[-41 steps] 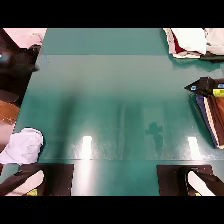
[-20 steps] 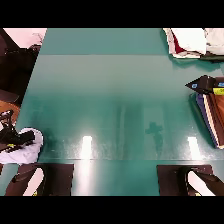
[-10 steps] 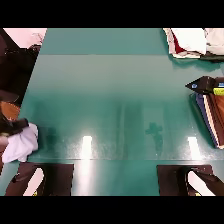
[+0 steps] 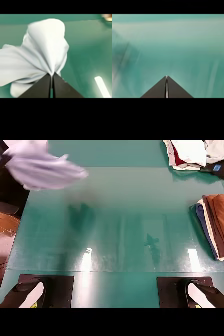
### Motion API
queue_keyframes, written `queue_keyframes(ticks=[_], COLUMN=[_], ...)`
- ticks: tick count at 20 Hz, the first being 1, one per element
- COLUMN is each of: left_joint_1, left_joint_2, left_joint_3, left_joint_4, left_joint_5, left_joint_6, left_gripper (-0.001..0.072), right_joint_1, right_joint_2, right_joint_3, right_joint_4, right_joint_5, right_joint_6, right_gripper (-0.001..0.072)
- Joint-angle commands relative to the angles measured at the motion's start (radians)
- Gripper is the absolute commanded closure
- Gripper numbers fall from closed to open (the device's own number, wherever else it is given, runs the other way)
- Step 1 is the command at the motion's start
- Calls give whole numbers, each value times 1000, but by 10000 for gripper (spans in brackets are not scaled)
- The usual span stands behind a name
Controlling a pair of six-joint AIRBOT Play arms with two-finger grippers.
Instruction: Fold the shirts.
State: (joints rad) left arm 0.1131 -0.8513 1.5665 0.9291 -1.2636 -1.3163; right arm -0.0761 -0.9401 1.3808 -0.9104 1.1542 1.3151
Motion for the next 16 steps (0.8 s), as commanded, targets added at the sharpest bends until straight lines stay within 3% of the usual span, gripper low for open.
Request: queue_keyframes(ticks=[1,6,12,13,14,15,16], left_joint_1=[-285,-564,-461,-424,-379,-332,-294], left_joint_2=[-144,-449,-656,-657,-653,-649,-650], left_joint_3=[154,162,162,162,162,162,161], left_joint_4=[-76,-68,-60,-53,-53,-54,-53], left_joint_5=[-19,-61,-16,-9,-12,-39,-96], left_joint_6=[66,200,179,171,145,106,83], left_gripper=[688,686,670,389,51,47,100], right_joint_1=[0,0,0,0,0,0,0], right_joint_2=[0,0,0,0,0,0,0], right_joint_3=[72,83,82,82,82,82,82], right_joint_4=[0,1,1,1,1,0,0], right_joint_5=[-31,39,91,96,100,101,100], right_joint_6=[1,5,5,5,5,5,5], right_gripper=[698,698,698,698,698,698,698])
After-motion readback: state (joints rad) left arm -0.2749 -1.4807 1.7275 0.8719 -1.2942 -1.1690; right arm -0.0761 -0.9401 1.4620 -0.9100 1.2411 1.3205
